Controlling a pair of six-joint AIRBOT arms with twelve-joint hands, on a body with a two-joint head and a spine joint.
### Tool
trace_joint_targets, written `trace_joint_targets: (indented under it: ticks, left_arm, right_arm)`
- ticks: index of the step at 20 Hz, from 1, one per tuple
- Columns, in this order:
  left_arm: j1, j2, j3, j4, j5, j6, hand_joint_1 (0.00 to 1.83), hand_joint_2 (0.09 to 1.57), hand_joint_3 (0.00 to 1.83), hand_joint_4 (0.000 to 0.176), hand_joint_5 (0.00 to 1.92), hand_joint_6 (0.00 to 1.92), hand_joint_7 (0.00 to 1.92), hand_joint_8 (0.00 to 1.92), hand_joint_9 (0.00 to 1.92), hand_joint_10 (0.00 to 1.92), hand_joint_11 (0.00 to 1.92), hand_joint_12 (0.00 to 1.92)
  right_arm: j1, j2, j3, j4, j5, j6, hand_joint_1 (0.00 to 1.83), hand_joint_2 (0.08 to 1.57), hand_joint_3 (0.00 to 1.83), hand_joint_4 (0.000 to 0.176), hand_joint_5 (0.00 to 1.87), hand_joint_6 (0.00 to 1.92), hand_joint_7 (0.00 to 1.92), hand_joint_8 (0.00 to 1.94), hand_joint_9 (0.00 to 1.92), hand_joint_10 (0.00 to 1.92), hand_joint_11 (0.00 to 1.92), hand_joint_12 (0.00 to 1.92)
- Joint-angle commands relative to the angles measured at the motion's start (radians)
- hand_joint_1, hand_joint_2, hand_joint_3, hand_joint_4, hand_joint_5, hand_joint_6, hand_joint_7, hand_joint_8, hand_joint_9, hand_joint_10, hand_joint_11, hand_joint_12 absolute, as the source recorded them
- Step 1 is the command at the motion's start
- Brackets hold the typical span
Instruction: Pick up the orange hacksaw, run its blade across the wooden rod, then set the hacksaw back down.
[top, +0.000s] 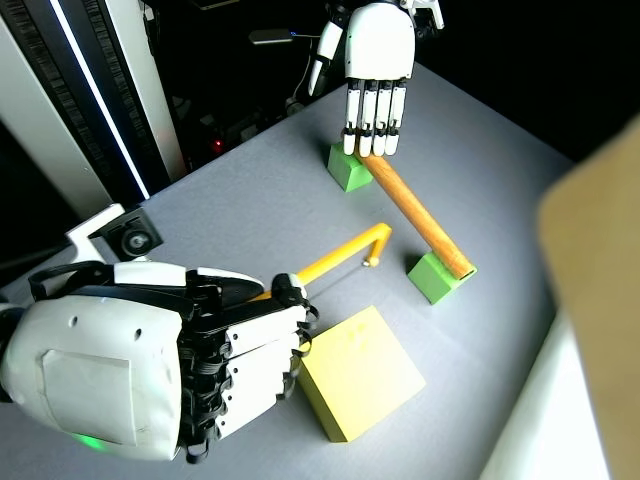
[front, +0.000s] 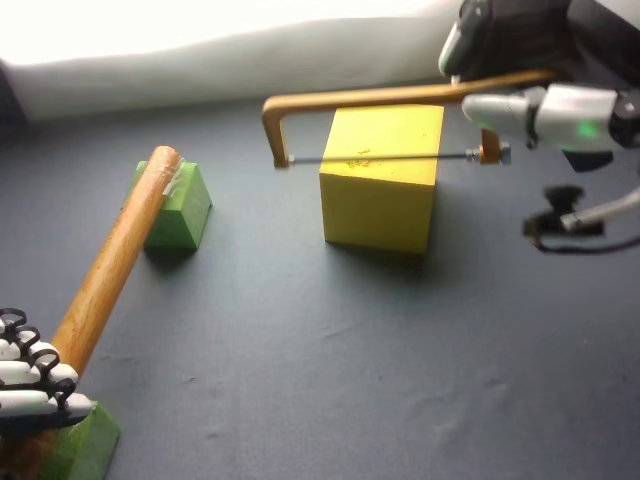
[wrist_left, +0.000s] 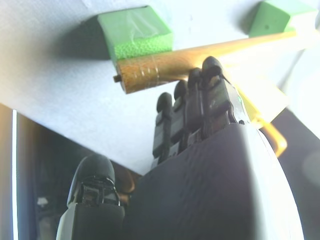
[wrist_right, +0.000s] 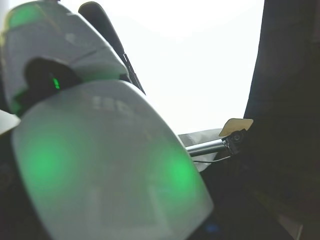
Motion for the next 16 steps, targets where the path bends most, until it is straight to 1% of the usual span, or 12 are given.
trace_joint_targets:
  ticks: [1,2,3,5,6,8,10,11,13,14,15,16]
  left_arm:
    - [-0.009,-0.009,0.003,-0.009,-0.021,0.001,0.00,1.26,0.00,0.000,0.16,0.00,0.17,0.00,0.12,0.00,0.00,0.26]
    - [-0.011,-0.014,0.005,-0.009,-0.021,0.001,0.00,1.27,0.00,0.000,0.16,0.00,0.17,0.00,0.12,0.00,0.00,0.26]
    - [-0.011,-0.016,0.005,-0.009,-0.021,0.001,0.00,1.26,0.00,0.000,0.17,0.00,0.17,0.00,0.13,0.00,0.00,0.30]
    - [-0.011,-0.016,0.005,-0.009,-0.021,0.001,0.00,1.26,0.00,0.000,0.16,0.00,0.16,0.00,0.11,0.00,0.00,0.25]
    - [-0.011,-0.017,0.006,-0.009,-0.021,0.001,0.00,1.26,0.00,0.000,0.16,0.00,0.15,0.00,0.11,0.00,0.00,0.23]
    - [-0.013,-0.018,0.009,-0.009,-0.021,0.001,0.00,1.26,0.00,0.000,0.16,0.00,0.16,0.00,0.12,0.00,0.00,0.27]
    - [-0.013,-0.020,0.011,-0.009,-0.021,0.001,0.00,1.26,0.00,0.000,0.17,0.00,0.16,0.00,0.12,0.00,0.00,0.28]
    - [-0.013,-0.020,0.011,-0.009,-0.021,0.001,0.00,1.26,0.00,0.000,0.17,0.00,0.16,0.00,0.13,0.00,0.00,0.30]
    - [-0.014,-0.020,0.011,-0.009,-0.021,0.001,0.00,1.27,0.00,0.000,0.14,0.00,0.13,0.00,0.10,0.00,0.00,0.21]
    - [-0.015,-0.020,0.011,-0.009,-0.021,0.001,0.00,1.27,0.00,0.000,0.13,0.00,0.13,0.00,0.09,0.00,0.00,0.20]
    - [-0.015,-0.020,0.011,-0.009,-0.021,0.001,0.00,1.27,0.00,0.000,0.15,0.00,0.15,0.00,0.10,0.00,0.00,0.28]
    - [-0.015,-0.020,0.011,-0.009,-0.021,0.001,0.00,1.26,0.00,0.000,0.15,0.00,0.15,0.00,0.11,0.00,0.00,0.31]
  right_arm:
    - [0.027,-0.007,0.000,0.007,0.114,-0.005,1.38,1.11,0.00,0.000,0.84,0.98,1.02,0.90,1.05,1.18,0.91,1.17]
    - [0.042,-0.024,0.008,0.014,0.086,-0.008,1.38,1.13,0.00,0.000,0.80,1.04,0.97,0.97,0.98,1.24,0.91,1.16]
    - [0.054,-0.041,0.018,0.014,0.065,-0.013,1.37,1.14,0.00,0.000,0.82,1.05,0.94,1.01,0.96,1.27,0.89,1.18]
    - [0.069,-0.081,0.042,0.016,0.055,-0.014,1.37,1.14,0.00,0.000,0.83,1.02,0.91,1.05,0.96,1.27,0.90,1.18]
    - [0.074,-0.114,0.062,0.017,0.066,-0.017,1.37,1.12,0.00,0.000,0.86,0.95,0.96,1.00,1.02,1.22,0.91,1.19]
    - [0.086,-0.169,0.092,0.037,0.078,-0.027,1.37,1.15,0.00,0.000,0.79,1.05,0.90,1.08,0.94,1.30,0.90,1.19]
    - [0.098,-0.218,0.112,0.069,0.094,-0.048,1.37,1.12,0.00,0.000,0.84,0.98,0.97,0.99,1.02,1.22,0.91,1.18]
    - [0.108,-0.252,0.116,0.116,0.117,-0.084,1.37,1.12,0.00,0.000,0.84,0.98,0.97,0.97,1.03,1.20,0.92,1.18]
    - [0.115,-0.292,0.117,0.166,0.144,-0.116,1.38,1.11,0.00,0.000,0.86,0.96,0.99,0.94,1.06,1.16,0.94,1.14]
    - [0.118,-0.315,0.117,0.185,0.146,-0.121,1.38,1.11,0.00,0.000,0.86,0.95,1.00,0.93,1.06,1.16,0.93,1.14]
    - [0.120,-0.338,0.117,0.205,0.147,-0.133,1.38,1.10,0.00,0.000,0.87,0.94,1.00,0.93,1.06,1.17,0.93,1.14]
    - [0.122,-0.359,0.117,0.216,0.146,-0.146,1.37,1.13,0.00,0.000,0.81,1.02,0.93,1.03,0.98,1.25,0.92,1.15]
